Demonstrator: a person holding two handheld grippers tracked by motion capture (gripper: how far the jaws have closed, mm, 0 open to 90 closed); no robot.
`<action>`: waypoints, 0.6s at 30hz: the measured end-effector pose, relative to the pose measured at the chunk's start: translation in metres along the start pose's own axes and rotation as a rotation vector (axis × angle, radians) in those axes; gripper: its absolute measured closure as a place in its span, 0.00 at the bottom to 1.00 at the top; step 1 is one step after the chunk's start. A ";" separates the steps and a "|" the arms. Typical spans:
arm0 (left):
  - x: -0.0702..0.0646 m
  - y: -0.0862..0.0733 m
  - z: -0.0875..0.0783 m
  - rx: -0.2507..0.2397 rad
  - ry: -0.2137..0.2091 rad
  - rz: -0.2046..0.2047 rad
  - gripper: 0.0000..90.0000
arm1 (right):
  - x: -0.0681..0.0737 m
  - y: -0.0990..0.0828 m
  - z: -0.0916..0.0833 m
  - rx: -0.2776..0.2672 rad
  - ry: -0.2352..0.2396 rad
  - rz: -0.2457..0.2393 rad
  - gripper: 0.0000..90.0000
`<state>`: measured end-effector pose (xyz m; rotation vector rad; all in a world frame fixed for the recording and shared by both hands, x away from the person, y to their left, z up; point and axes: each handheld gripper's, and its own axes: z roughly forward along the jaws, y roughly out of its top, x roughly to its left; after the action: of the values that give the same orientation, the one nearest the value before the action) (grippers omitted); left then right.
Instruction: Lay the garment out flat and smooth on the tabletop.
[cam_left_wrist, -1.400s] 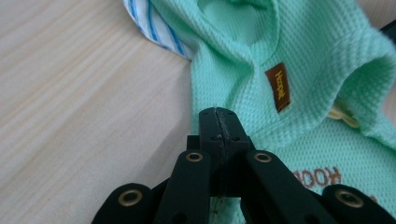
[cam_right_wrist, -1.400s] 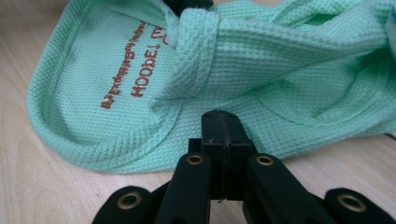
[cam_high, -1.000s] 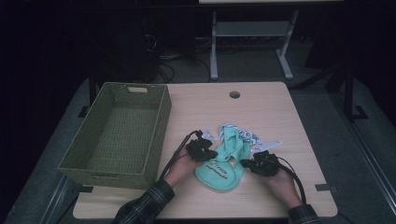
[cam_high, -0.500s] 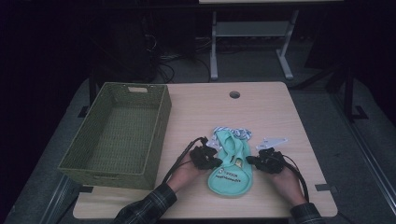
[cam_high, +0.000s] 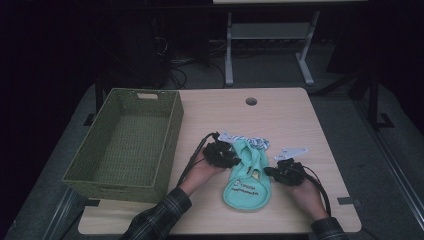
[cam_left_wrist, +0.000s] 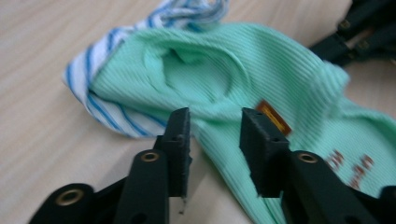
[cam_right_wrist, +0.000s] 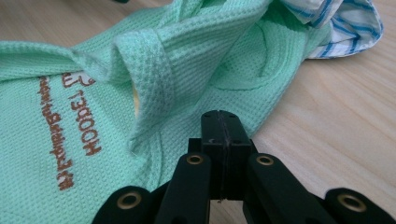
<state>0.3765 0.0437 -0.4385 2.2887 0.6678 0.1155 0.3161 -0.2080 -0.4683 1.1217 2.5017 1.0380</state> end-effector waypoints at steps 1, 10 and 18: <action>0.001 0.002 0.003 -0.008 0.006 -0.008 0.66 | 0.000 0.000 0.000 0.000 -0.001 -0.002 1.00; 0.009 0.015 0.021 0.016 0.058 0.019 0.55 | 0.001 0.000 0.000 -0.002 -0.003 -0.004 1.00; 0.013 0.012 0.033 0.050 0.055 0.009 0.74 | 0.000 0.000 0.000 -0.004 -0.002 -0.006 1.00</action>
<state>0.4020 0.0217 -0.4556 2.3440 0.6954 0.1685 0.3158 -0.2077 -0.4686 1.1133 2.4990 1.0388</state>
